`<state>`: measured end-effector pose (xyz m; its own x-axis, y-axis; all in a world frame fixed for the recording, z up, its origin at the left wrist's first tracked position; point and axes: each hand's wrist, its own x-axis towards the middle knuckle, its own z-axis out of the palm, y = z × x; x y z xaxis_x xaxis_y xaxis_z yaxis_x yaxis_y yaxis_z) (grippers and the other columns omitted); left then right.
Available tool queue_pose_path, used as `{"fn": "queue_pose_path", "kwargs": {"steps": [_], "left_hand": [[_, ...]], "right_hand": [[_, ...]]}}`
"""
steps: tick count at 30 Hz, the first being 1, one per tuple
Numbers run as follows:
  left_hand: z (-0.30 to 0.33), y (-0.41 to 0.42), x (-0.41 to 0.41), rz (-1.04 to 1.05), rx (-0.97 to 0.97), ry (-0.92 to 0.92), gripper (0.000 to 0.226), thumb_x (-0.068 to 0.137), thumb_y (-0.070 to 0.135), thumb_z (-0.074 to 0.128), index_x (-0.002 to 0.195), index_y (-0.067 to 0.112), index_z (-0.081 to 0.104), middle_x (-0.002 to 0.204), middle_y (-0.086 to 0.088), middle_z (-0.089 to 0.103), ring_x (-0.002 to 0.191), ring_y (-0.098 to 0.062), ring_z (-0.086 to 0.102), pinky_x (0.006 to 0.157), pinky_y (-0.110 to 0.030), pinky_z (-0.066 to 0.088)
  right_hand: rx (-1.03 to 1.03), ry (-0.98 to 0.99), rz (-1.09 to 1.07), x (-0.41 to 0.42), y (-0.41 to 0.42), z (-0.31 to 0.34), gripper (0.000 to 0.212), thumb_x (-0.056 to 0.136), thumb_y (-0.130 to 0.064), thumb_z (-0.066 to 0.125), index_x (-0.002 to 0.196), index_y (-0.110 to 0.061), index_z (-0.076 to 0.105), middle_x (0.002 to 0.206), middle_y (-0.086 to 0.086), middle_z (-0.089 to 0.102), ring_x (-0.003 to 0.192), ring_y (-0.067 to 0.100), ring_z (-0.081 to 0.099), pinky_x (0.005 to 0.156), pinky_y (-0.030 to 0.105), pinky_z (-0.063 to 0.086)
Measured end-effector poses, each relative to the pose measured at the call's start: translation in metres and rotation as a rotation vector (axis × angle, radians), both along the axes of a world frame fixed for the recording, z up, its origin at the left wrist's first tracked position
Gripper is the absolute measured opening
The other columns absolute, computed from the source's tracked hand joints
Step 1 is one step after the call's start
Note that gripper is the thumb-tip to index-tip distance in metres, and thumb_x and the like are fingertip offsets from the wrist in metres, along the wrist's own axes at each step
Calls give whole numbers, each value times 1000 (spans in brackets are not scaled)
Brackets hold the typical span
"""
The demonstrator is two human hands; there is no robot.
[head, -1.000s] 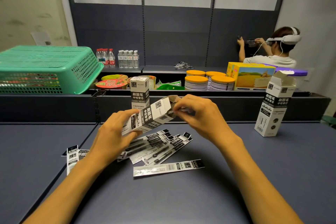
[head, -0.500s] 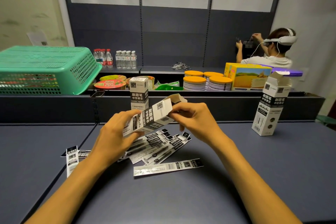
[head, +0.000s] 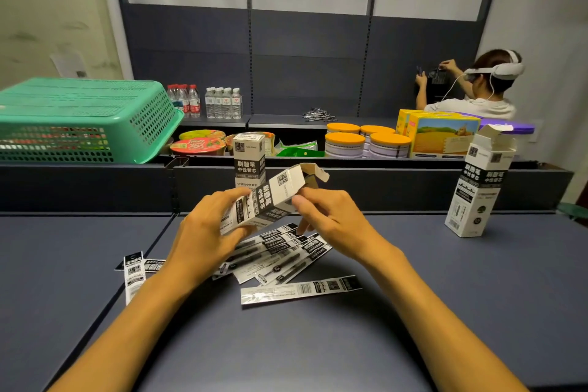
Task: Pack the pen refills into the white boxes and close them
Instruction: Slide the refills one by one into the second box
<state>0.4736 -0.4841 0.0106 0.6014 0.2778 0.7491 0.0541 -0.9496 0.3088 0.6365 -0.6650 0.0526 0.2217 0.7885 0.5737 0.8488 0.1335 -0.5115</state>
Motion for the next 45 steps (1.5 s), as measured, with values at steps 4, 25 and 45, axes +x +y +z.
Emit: {"fn": "queue_pose_path", "kwargs": {"steps": [4,25,45], "left_hand": [[-1,0,0,-1,14,15,67,75,23,80,132,33,46,113,3,62,98,-14,58,76,-40,57],[6,-3,2,-48,-116,-59,60,78,21,78,131,21,51,121,2,59,105,-6,55,86,-15,45],[3,-5,2,-56,-128,-58,63,79,23,78,134,22,48,122,1,58,108,-11,55,88,-26,50]], "right_hand": [[-73,107,51,-5,3,-2,44,96,-49,44,122,-20,64,128,-3,64,70,14,70,65,34,60],[-592,-58,-181,43,-7,-21,34,79,-39,78,112,-33,68,115,-11,64,103,7,56,88,27,50],[-632,-349,-231,25,-10,-18,29,85,-28,68,114,-34,68,115,-11,63,103,10,56,86,27,48]]}}
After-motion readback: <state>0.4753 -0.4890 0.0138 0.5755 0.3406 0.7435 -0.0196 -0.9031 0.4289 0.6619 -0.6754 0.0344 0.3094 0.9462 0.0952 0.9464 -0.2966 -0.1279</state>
